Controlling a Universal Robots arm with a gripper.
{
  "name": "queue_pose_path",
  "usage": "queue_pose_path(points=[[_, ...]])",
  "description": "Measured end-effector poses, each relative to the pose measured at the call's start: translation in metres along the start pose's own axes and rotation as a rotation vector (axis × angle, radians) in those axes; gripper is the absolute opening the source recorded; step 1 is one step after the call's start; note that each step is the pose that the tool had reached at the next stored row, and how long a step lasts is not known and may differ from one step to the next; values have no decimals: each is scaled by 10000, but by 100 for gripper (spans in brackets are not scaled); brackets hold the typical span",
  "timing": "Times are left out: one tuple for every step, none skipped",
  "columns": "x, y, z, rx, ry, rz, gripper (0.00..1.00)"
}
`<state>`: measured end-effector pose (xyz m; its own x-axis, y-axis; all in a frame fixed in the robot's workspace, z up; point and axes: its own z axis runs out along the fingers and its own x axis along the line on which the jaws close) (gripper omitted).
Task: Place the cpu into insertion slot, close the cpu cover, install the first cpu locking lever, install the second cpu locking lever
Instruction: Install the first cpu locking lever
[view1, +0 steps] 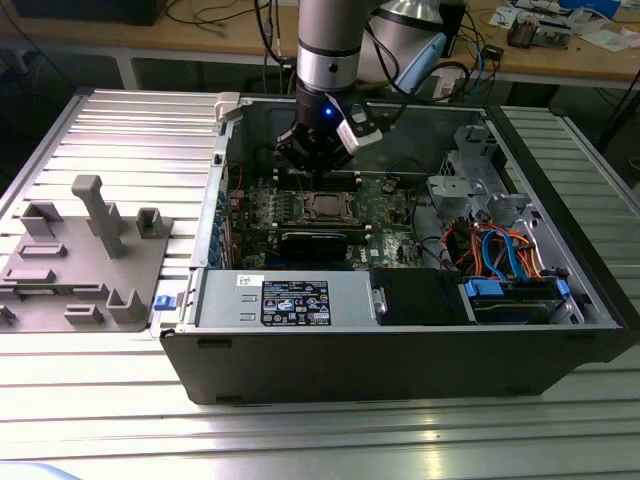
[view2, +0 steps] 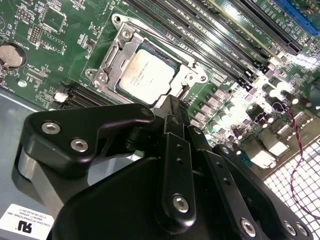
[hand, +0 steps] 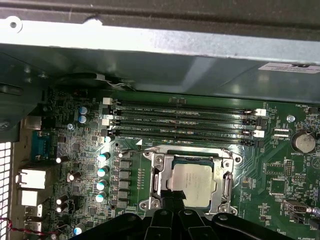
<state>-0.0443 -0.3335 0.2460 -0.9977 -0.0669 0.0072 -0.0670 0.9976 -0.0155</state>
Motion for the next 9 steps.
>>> queue_pose_path(points=[[4, 0, 0, 0, -2, 0, 11], [8, 1, -1, 0, -4, -1, 11], [12, 1, -1, 0, -6, 0, 11], [15, 1, -1, 0, -7, 0, 11], [18, 2, -1, 0, -8, 0, 11], [20, 2, -1, 0, -8, 0, 11], [24, 2, -1, -1, -10, 0, 11], [27, 2, -1, -1, -11, 0, 11], [32, 3, -1, 0, -12, 0, 11]])
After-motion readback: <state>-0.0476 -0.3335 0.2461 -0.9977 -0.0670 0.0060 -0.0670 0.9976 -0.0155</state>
